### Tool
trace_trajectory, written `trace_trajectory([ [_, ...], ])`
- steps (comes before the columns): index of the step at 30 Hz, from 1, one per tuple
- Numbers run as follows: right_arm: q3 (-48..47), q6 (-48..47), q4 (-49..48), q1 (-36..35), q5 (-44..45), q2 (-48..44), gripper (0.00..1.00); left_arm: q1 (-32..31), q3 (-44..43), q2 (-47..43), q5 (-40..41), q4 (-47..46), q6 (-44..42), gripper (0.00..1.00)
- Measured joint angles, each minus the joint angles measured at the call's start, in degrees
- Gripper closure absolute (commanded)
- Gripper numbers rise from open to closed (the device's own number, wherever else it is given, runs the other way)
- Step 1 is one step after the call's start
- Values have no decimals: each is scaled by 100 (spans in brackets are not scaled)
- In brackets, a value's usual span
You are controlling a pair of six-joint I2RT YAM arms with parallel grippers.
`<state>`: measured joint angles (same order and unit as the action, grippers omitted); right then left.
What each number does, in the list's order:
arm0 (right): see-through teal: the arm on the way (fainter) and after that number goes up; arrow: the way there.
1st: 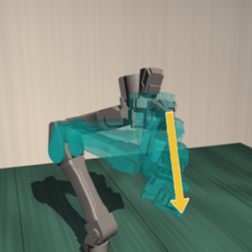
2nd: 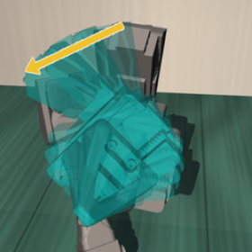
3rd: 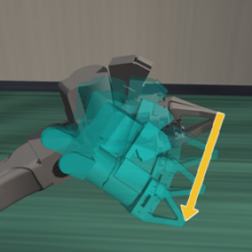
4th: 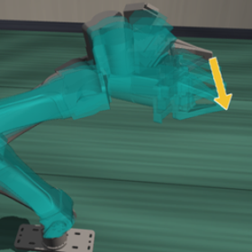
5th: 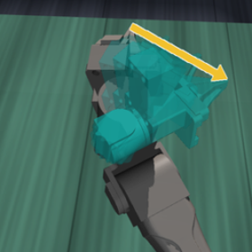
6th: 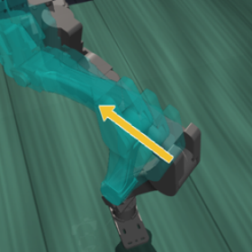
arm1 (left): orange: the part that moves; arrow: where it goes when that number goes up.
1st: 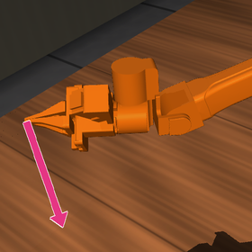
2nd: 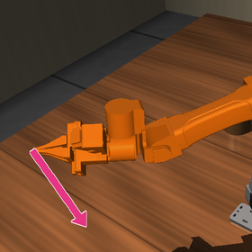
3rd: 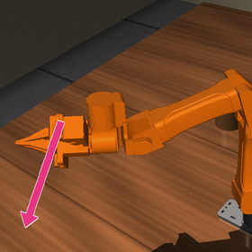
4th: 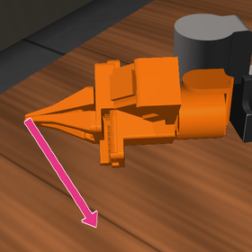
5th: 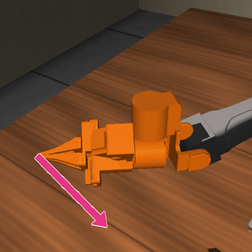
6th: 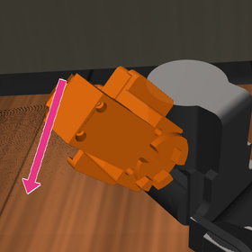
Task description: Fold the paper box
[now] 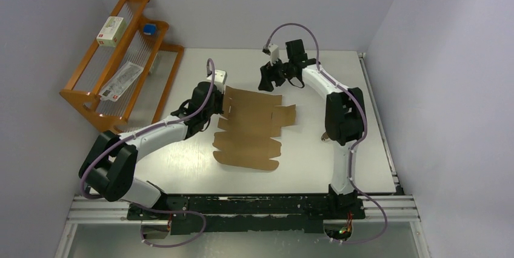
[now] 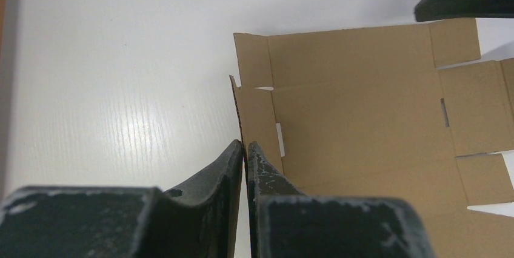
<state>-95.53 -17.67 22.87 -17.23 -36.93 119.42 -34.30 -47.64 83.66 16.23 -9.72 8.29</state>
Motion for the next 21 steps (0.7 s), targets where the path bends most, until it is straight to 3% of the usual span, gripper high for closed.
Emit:
trace_trajectory([
  [8,-750,-664,457,-37,-575,859,28,0,111,-26,-48,-166,-20,86],
  [15,-1010,-1071,929,-50,-990,1327,36,0,232,-122,-83,-280,-22,86],
  [18,-1213,-1252,1178,-63,-1158,1510,42,0,238,-122,-92,-315,-39,86],
  [21,-1272,-1410,1381,-79,-1296,1576,61,0,251,-122,-92,-356,-44,86],
])
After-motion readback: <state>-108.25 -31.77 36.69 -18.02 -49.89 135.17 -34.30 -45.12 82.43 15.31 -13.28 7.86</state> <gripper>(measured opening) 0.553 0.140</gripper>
